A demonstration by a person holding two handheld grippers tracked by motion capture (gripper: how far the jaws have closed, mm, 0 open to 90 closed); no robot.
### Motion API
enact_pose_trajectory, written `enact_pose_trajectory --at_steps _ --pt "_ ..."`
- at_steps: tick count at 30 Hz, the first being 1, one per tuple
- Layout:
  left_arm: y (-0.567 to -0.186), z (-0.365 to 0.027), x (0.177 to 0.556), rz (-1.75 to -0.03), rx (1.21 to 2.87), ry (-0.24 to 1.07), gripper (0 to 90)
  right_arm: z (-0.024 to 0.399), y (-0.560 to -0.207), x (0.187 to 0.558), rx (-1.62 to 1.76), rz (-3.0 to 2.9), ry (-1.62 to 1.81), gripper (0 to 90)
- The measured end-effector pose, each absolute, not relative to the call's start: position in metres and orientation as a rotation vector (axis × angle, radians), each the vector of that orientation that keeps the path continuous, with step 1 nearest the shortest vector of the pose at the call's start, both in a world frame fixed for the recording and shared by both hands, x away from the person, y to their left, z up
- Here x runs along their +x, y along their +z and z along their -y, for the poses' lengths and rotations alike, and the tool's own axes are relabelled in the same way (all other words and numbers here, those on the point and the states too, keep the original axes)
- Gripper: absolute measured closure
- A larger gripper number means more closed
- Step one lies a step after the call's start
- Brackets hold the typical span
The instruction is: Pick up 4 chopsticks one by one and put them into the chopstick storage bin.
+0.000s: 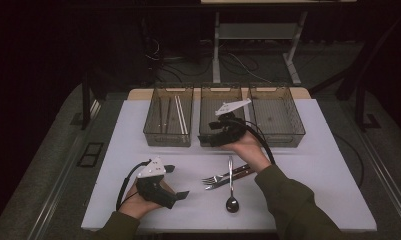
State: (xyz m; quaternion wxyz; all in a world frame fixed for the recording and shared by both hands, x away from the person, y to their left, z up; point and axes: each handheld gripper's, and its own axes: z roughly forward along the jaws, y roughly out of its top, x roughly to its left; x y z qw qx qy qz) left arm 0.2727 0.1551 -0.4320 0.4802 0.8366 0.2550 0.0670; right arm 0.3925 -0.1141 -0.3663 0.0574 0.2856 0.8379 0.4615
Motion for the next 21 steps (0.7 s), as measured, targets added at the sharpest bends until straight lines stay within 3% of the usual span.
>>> enact_pose_trajectory --at_steps 21 --pt "-0.434 -0.155 0.276 -0.638 2.052 0.171 0.0 0.205 -0.397 0.339 0.935 -2.425 1.438 17.3"
